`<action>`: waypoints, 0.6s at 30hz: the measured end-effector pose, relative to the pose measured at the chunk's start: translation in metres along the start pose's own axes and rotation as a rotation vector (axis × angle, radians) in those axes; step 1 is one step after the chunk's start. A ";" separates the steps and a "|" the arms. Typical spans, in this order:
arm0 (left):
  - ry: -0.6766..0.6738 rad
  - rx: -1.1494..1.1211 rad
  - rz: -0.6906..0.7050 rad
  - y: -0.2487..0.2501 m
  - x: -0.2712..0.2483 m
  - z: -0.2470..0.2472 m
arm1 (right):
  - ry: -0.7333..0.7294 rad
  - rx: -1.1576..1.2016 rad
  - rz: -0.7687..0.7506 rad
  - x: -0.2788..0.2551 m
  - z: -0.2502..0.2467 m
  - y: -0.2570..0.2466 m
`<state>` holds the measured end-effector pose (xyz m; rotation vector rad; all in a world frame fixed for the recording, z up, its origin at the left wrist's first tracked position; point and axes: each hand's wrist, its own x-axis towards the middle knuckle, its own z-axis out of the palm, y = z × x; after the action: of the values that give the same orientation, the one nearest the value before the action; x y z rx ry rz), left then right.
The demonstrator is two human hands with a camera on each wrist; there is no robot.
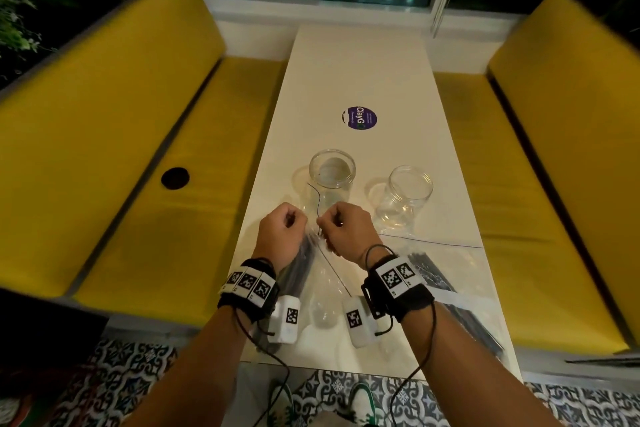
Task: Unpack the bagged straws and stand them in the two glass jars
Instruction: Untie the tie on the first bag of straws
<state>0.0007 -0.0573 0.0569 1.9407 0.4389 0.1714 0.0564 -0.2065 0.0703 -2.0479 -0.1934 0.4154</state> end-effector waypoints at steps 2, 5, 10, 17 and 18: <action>0.056 0.003 0.004 -0.004 0.002 -0.007 | 0.073 0.020 -0.015 0.001 -0.004 0.004; 0.179 0.017 -0.007 -0.004 0.005 -0.022 | 0.164 0.029 -0.007 0.002 -0.015 0.013; 0.117 0.078 0.006 0.020 -0.018 -0.012 | 0.152 0.121 0.002 -0.003 -0.012 0.007; -0.098 0.103 0.091 0.012 -0.023 -0.003 | -0.030 0.153 0.009 -0.013 -0.010 -0.009; -0.071 0.096 0.112 0.011 -0.023 -0.004 | -0.072 0.120 0.037 -0.015 -0.010 -0.011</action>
<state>-0.0195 -0.0666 0.0703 2.0602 0.2957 0.1555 0.0466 -0.2138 0.0871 -1.9230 -0.1703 0.5125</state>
